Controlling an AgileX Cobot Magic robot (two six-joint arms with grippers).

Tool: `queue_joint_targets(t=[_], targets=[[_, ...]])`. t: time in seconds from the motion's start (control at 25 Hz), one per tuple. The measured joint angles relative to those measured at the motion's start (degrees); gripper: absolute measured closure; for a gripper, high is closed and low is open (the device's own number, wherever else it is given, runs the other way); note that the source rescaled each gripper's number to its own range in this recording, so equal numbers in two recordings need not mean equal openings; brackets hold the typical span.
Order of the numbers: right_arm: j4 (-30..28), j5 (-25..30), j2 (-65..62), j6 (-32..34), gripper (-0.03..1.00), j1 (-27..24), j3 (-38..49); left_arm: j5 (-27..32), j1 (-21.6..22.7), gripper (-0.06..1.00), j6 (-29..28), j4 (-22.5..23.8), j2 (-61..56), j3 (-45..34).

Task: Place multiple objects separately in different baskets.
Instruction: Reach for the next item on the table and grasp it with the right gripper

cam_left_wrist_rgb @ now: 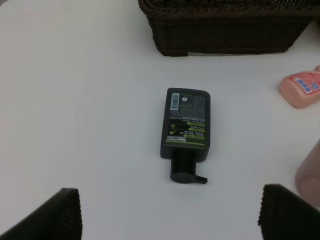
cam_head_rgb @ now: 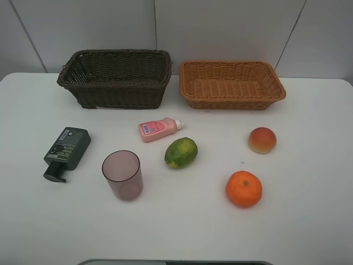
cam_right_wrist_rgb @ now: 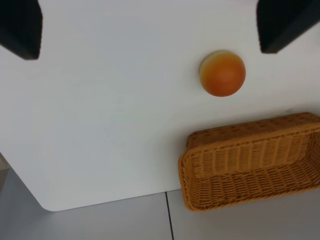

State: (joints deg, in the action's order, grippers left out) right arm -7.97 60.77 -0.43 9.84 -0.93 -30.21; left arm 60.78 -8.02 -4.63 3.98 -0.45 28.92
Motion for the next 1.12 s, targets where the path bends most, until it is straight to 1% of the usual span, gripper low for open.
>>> queue_joint_targets(t=[1.12], targets=[[0.0,0.0,0.0,0.0,0.12,0.0,0.0,0.0,0.0,0.03,0.0,0.0,0.0,0.0]])
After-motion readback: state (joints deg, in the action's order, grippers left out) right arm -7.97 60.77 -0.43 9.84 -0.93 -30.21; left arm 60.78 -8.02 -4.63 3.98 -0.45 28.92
